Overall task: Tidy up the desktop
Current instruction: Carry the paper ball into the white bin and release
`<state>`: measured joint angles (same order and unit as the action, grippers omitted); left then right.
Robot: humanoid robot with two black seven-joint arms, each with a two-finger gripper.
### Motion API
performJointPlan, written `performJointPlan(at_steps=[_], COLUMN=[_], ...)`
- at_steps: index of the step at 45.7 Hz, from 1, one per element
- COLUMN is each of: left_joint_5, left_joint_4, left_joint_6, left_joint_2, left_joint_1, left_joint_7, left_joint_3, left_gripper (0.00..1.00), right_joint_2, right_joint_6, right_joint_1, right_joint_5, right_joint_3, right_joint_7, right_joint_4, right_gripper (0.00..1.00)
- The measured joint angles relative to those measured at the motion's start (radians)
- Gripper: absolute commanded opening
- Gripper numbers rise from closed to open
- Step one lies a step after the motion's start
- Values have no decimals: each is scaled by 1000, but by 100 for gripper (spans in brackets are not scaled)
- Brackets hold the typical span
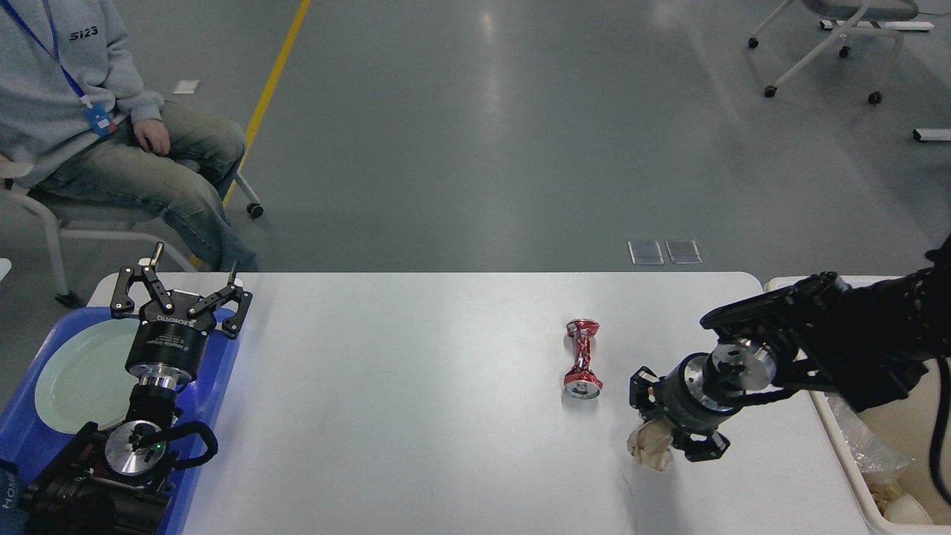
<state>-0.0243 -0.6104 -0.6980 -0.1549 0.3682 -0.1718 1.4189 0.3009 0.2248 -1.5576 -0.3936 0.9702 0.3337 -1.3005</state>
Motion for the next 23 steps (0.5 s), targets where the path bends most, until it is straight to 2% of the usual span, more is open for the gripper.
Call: performJointPlan(at_steps=[8,15,23], left_joint_5=[0,0,0], left_joint_4=[0,0,0], left_joint_6=[0,0,0], left_joint_2=[0,0,0], left_joint_1=[0,0,0], left_joint_7=[0,0,0], left_joint_3=[0,0,0], left_gripper=[96,96,96], right_joint_2=[72,195,258], right_joint_6=[131,341,525], right_joint_1=[-283,-555,-907], right_joint_5=[207,339,389], right_joint_3=[171,243,332], right_joint_7=[-6,-9,-9], right_joint_4=[-164,-257,-365], right_gripper=[0,0,0])
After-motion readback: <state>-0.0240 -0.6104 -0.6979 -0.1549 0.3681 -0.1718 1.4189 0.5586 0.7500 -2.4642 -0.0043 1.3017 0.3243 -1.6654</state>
